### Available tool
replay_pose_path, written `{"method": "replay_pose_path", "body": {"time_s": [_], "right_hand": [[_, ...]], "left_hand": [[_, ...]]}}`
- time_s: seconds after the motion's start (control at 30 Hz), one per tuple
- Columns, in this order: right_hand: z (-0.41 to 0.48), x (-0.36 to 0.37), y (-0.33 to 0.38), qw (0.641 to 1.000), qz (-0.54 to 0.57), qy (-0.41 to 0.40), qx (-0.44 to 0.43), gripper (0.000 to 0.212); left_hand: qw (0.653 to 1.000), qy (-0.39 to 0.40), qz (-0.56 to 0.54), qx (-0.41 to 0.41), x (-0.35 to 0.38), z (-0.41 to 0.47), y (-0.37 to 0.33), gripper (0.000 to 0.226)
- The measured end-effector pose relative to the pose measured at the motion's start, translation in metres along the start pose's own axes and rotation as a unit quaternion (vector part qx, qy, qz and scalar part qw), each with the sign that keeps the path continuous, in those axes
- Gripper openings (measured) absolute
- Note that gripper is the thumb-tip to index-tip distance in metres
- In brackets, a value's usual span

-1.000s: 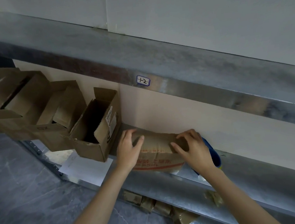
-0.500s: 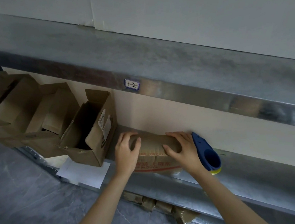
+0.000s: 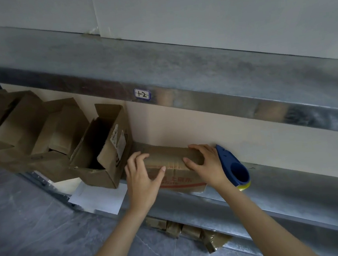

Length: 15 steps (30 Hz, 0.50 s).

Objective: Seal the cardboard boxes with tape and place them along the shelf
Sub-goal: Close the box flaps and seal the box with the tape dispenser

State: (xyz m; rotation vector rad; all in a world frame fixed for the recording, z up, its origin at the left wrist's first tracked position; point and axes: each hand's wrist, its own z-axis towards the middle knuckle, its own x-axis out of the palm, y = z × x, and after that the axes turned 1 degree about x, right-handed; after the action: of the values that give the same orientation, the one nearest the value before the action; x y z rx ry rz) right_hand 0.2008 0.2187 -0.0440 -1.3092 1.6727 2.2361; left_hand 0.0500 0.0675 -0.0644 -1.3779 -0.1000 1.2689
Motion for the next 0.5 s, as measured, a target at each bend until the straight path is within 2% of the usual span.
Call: {"method": "replay_pose_path", "body": {"time_s": [0.17,0.37,0.5], "right_hand": [[-0.017,-0.012,0.001,0.993,0.107,0.054,0.008,0.035],[-0.044,-0.021,-0.008,0.983,0.128,0.128,-0.036,0.073],[-0.048,-0.019,-0.004,0.986,0.116,0.112,-0.052,0.073]], "left_hand": [[0.997,0.010,-0.059,-0.054,-0.007,0.013,0.007,0.054],[0.993,0.005,-0.082,-0.085,-0.007,0.028,-0.001,0.048],[0.984,0.072,-0.146,-0.077,0.002,0.013,-0.013,0.050]]}}
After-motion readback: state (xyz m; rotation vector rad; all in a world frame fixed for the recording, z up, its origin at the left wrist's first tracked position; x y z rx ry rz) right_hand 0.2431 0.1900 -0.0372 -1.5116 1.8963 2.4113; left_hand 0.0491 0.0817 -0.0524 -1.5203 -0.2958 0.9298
